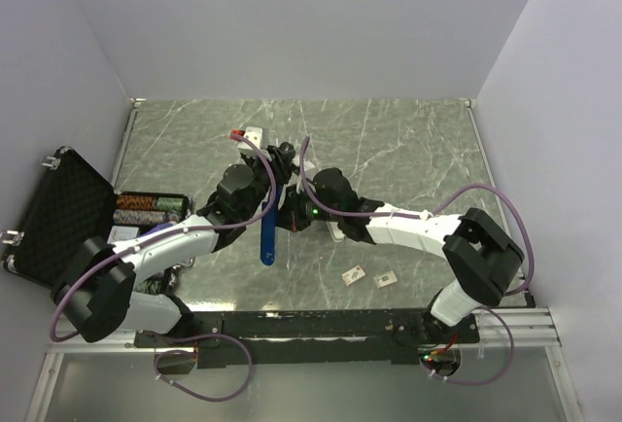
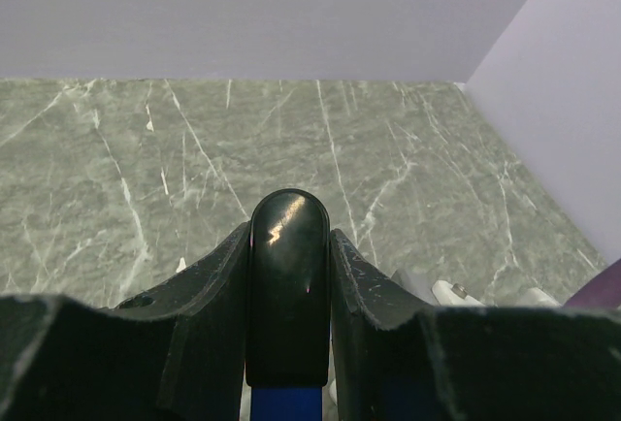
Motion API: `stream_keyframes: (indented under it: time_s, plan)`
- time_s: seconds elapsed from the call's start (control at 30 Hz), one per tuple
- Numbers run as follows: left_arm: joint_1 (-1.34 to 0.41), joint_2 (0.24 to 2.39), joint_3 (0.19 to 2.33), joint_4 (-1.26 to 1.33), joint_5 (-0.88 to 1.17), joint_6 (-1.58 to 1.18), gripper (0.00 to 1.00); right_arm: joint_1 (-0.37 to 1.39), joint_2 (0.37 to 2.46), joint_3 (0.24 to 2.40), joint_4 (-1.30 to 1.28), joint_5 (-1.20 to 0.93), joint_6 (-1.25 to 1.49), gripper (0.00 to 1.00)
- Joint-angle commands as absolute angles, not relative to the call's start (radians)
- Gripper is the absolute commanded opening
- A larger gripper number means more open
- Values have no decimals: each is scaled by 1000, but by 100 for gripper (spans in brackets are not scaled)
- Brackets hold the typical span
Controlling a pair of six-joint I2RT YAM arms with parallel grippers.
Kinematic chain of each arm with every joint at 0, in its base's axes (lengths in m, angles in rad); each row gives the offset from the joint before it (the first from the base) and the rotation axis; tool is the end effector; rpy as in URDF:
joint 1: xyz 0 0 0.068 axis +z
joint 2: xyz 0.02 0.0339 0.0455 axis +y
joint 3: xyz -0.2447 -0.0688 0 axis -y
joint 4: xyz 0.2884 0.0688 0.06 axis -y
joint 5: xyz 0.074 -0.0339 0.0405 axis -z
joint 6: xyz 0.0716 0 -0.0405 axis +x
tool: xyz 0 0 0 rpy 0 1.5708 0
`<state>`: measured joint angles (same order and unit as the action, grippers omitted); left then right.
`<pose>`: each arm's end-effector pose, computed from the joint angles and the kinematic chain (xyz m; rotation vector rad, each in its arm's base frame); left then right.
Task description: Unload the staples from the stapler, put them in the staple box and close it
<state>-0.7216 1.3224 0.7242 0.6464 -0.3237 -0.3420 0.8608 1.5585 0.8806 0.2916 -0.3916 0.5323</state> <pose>0.2956 -0.2297 0.2447 0.0313 1.5552 -0.6001 0.2459 0.3281 0.1712 -0.6325 2.0672 1.2510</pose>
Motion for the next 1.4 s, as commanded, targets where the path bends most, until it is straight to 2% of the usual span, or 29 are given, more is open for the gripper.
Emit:
stream_keyframes:
  time_s: [0.0, 0.47, 0.97, 1.13, 1.37]
  plan:
    - [-727, 1305, 804, 801, -324, -371, 1, 873, 1569, 877, 350, -485, 558, 0]
    - [-726, 1180, 784, 703, -318, -368, 1, 844, 1488, 865, 262, -424, 502, 0]
    - [-726, 976, 762, 539, -373, -287, 1, 831, 1322, 1028, -150, -63, 345, 0]
    - [-727, 940, 776, 505, -411, -239, 1, 833, 1269, 1083, -265, -149, 357, 0]
    - [-726, 919, 804, 477, -417, -232, 1, 862, 1264, 1043, -236, -334, 420, 0]
